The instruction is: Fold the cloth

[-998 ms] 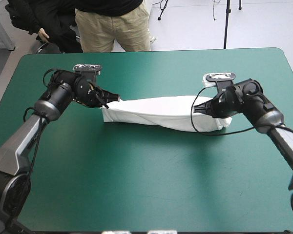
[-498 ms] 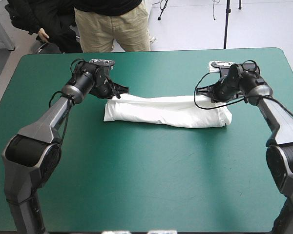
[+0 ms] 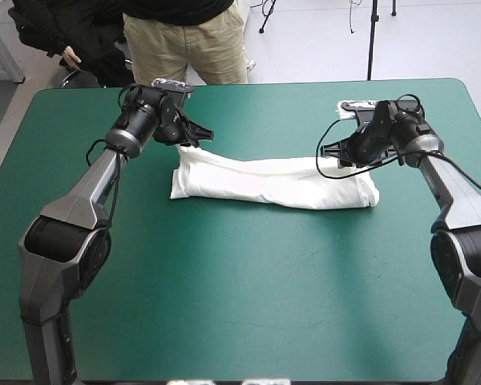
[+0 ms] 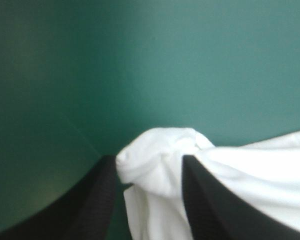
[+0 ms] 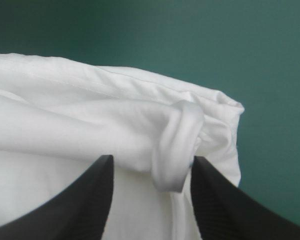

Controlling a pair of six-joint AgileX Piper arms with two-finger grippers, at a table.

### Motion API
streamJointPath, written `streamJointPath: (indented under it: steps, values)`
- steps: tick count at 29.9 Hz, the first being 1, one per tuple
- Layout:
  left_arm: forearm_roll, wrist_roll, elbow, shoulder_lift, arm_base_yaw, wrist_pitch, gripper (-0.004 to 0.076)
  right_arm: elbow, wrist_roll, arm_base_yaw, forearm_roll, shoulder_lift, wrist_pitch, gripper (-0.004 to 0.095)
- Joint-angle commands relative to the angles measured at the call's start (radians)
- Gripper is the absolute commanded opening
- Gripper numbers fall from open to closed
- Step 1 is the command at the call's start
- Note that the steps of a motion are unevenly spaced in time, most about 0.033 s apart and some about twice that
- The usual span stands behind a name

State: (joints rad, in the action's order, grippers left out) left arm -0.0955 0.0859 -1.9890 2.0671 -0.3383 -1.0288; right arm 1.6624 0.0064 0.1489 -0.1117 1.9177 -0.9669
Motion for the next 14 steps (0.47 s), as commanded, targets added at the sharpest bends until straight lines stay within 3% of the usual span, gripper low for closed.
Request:
streamJointPath:
  steps: [1, 9, 11, 14]
  values:
    - [-0.011, -0.011, -0.081, -0.064, -0.001, -0.011, 0.0498, 0.077, -0.016, -0.009, -0.014, -0.053, -0.006, 0.0595]
    - [0.143, -0.049, -0.116, -0.081, -0.001, -0.078, 0.0489, 0.103, -0.028, -0.013, -0.005, -0.117, -0.051, 0.0536]
    - [0.229, -0.086, -0.116, -0.082, -0.008, -0.084, 0.0421, 0.097, -0.028, -0.022, -0.003, -0.136, -0.062, 0.0521]
    - [0.295, -0.121, -0.116, -0.082, -0.04, -0.093, 0.0171, 0.093, -0.028, -0.049, -0.003, -0.167, -0.083, 0.0506]
